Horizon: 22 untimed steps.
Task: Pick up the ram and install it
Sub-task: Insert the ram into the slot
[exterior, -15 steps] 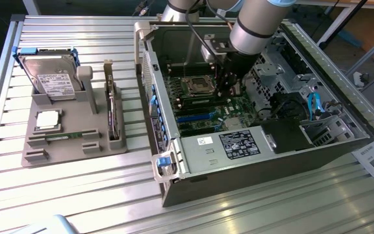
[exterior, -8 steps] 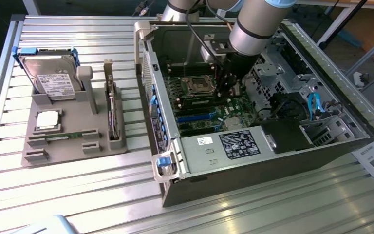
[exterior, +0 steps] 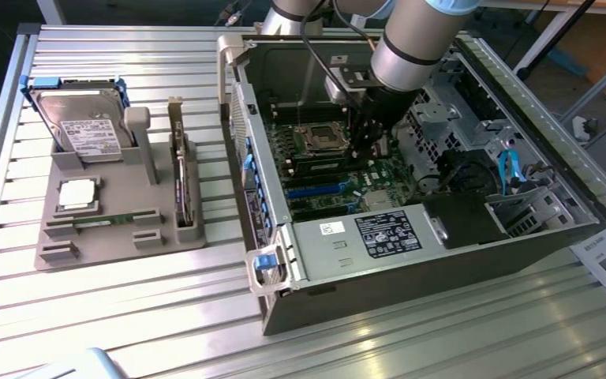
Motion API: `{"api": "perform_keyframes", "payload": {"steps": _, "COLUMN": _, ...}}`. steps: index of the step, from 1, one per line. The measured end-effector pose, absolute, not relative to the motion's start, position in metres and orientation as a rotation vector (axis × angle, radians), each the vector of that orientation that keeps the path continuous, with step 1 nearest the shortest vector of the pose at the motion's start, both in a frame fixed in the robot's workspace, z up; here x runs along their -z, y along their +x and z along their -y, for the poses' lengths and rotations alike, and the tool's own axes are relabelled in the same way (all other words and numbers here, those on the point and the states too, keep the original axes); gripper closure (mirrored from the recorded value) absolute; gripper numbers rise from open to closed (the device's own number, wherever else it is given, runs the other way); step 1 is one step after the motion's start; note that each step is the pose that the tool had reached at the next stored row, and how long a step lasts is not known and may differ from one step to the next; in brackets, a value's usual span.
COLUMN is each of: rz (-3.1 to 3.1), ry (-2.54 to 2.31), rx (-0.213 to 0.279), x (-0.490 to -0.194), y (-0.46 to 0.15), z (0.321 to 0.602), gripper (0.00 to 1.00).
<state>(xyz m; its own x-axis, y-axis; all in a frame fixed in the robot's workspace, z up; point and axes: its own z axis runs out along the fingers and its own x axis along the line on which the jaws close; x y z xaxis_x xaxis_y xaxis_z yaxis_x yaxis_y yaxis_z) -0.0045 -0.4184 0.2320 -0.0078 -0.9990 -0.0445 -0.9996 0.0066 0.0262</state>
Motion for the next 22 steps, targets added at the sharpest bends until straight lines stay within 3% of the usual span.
{"api": "perform_keyframes", "payload": {"steps": 7, "rz": -2.219, "ry": -2.203, "rx": -0.078, "x": -0.232, "y": -0.004, "z": 0.418, "gripper": 0.87}}
{"api": "perform_keyframes", "payload": {"steps": 8, "rz": -2.219, "ry": -2.203, "rx": -0.078, "x": -0.232, "y": -0.004, "z": 0.418, "gripper": 0.81}}
{"api": "perform_keyframes", "payload": {"steps": 22, "rz": -2.220, "ry": -2.203, "rx": -0.078, "x": -0.242, "y": -0.004, "z": 0.418, "gripper": 0.81}}
